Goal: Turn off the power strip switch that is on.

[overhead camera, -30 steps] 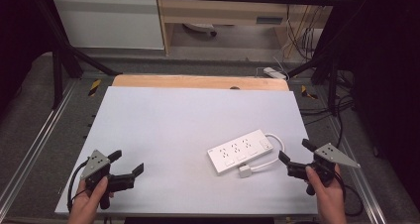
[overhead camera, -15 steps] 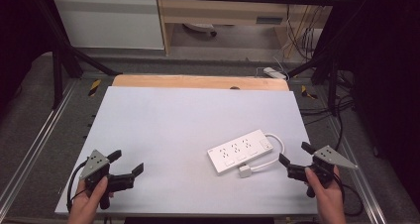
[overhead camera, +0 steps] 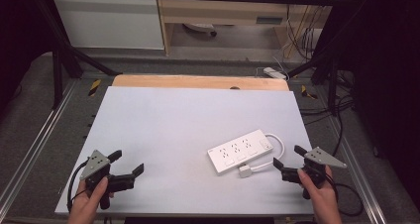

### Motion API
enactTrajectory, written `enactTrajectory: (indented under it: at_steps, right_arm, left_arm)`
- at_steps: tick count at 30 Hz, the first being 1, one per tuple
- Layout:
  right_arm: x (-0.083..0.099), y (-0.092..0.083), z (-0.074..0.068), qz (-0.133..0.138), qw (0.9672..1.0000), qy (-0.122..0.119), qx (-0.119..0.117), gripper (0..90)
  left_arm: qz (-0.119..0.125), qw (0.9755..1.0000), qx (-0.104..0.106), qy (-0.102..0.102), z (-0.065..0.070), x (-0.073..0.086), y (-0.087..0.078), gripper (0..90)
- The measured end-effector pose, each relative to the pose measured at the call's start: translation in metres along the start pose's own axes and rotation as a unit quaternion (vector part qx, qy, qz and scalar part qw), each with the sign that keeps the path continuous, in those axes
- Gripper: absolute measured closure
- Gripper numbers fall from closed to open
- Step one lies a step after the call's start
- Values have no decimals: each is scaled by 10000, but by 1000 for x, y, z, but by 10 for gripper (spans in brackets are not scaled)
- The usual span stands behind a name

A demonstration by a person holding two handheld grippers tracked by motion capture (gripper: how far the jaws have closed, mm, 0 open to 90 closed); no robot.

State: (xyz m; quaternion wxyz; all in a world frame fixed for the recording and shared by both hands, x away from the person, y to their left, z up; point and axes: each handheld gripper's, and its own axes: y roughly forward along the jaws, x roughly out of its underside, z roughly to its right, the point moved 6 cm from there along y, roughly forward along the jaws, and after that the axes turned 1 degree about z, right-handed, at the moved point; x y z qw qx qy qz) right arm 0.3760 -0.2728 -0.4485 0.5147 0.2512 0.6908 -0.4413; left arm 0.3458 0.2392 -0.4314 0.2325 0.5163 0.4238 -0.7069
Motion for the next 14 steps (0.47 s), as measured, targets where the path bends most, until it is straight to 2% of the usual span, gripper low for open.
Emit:
enactTrajectory:
  at_steps: [5,8,12,14]
  right_arm:
    - [5,7,-4,-146,9998,-115,-71,29]
    - [8,11,-6,-238,9996,-82,-147,29]
    - [17,18,-11,-599,9977,-162,-272,31]
    - [18,18,-9,-660,9974,-176,-222,35]
  left_arm:
    - [-12,10000,5,16,0,0,0,47]
    - [-19,10000,9,14,1,0,0,47]
    - [-20,10000,12,31,1,0,0,47]
    - [-13,10000,13,32,1,0,0,47]
